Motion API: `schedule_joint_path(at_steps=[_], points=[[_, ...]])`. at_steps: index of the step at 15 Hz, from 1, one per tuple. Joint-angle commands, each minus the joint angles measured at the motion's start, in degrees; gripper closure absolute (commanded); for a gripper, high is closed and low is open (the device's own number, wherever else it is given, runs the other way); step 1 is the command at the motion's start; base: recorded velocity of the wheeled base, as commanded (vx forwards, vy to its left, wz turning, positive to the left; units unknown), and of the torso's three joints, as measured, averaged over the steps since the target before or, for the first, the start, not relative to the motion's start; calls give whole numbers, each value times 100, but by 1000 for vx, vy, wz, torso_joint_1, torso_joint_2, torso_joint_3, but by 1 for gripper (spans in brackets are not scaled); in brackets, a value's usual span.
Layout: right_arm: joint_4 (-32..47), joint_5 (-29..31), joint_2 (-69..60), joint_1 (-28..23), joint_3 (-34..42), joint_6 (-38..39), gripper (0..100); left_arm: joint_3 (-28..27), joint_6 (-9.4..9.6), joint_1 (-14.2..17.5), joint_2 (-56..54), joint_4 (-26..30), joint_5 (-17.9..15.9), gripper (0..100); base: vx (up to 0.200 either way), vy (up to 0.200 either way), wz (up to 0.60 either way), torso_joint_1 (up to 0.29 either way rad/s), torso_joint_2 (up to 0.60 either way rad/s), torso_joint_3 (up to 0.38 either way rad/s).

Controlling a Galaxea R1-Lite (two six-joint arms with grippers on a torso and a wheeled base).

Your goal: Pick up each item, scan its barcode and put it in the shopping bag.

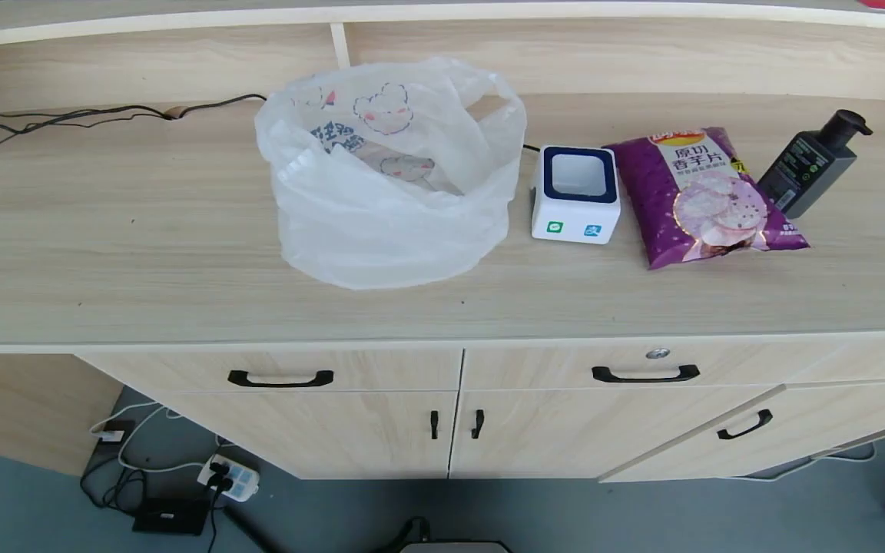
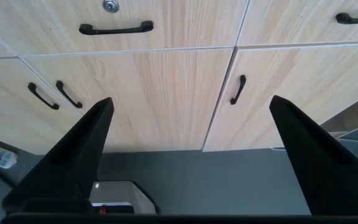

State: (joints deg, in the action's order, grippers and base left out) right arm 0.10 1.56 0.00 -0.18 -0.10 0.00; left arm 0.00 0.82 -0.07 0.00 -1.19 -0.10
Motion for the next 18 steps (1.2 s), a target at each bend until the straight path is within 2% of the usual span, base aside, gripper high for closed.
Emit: schedule_joint_path(at_steps=[1,7,13,16,17,18], points=[[-1,2,9,1,1,0,0,0,-3,-1,9,-12,1,0,0,0,0,0,0,0],[-1,2,9,1,10,0,0,0,-3,-1,9,-21,1,0,0,0,0,0,0,0],[-1,2,9,1,1,18,0,0,6,-1,9,-12,1,0,200,0,0,3,2,1],[-19,-15,9,9,10,-88,0,0,6,-1,9,-12,1,0,0,0,0,0,0,0],[-54,-367,26,9,-166,-281,0,0,6,-1,9,-12,1,0,0,0,0,0,0,0],[61,-736,501,9,-816,-439,0,0,6,-1,9,-12,1,0,0,0,0,0,0,0]])
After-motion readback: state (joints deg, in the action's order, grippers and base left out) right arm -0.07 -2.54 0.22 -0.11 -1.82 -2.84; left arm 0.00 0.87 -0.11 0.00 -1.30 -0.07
